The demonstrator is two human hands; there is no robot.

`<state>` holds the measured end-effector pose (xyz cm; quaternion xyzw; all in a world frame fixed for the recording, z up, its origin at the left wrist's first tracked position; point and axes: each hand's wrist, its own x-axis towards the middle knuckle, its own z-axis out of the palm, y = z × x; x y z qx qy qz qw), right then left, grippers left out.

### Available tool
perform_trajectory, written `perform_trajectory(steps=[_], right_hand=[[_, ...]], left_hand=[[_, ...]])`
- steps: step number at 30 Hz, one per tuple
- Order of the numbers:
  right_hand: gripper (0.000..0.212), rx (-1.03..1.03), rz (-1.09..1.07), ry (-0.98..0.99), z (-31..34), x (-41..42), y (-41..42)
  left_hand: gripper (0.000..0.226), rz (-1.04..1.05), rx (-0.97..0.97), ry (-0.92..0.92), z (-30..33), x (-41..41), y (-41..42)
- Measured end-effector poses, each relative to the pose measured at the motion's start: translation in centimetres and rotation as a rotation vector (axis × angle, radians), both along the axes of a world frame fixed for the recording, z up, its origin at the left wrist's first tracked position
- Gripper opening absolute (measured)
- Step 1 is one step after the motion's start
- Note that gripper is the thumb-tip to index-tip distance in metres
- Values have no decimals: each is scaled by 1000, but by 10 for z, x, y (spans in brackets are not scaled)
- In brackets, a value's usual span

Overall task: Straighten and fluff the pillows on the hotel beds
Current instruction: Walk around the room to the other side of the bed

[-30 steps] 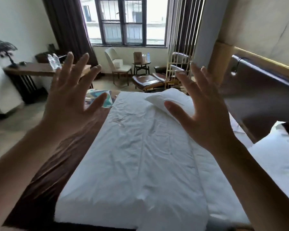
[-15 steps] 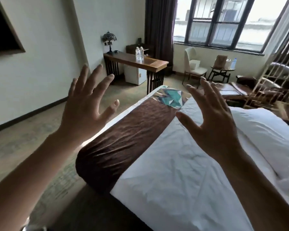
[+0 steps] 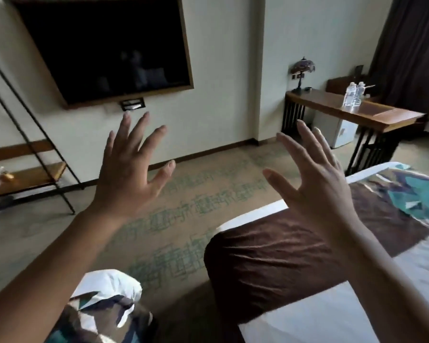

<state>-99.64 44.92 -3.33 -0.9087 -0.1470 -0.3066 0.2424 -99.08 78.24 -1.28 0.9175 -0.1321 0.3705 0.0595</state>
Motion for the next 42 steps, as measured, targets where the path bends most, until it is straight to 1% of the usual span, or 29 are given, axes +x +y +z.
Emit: perform_trajectory(steps=[6, 10, 13, 17, 19, 23, 26, 28, 35, 42], right_hand=[[71, -18, 210, 23, -2, 85, 78], [70, -45, 298, 42, -6, 148, 139], [71, -63, 329, 68, -11, 198, 190], [70, -36, 373, 71, -9, 257, 271], [70, -38, 399, 75, -3, 283, 310], [68, -31, 406, 53, 7, 335, 368], [68, -42, 403, 64, 7, 371, 390], [68, -43, 393, 54, 9, 398, 399], [67, -74, 297, -20, 5, 527, 411], [68, -122, 164, -62, 11, 661, 399]], left_hand=[[66, 213, 8, 23, -6, 20, 72], [65, 304, -6, 23, -8, 48, 120], [64, 351, -13, 27, -12, 78, 162], [66, 398, -8, 55, -14, 134, 225], [66, 399, -13, 67, -7, 164, 255], [66, 398, 35, 42, 12, 221, 312], [66, 410, -39, 34, 14, 261, 340], [65, 397, -49, 33, 11, 291, 352], [65, 355, 6, 46, 3, 421, 373], [65, 314, 124, 39, 25, 560, 363]])
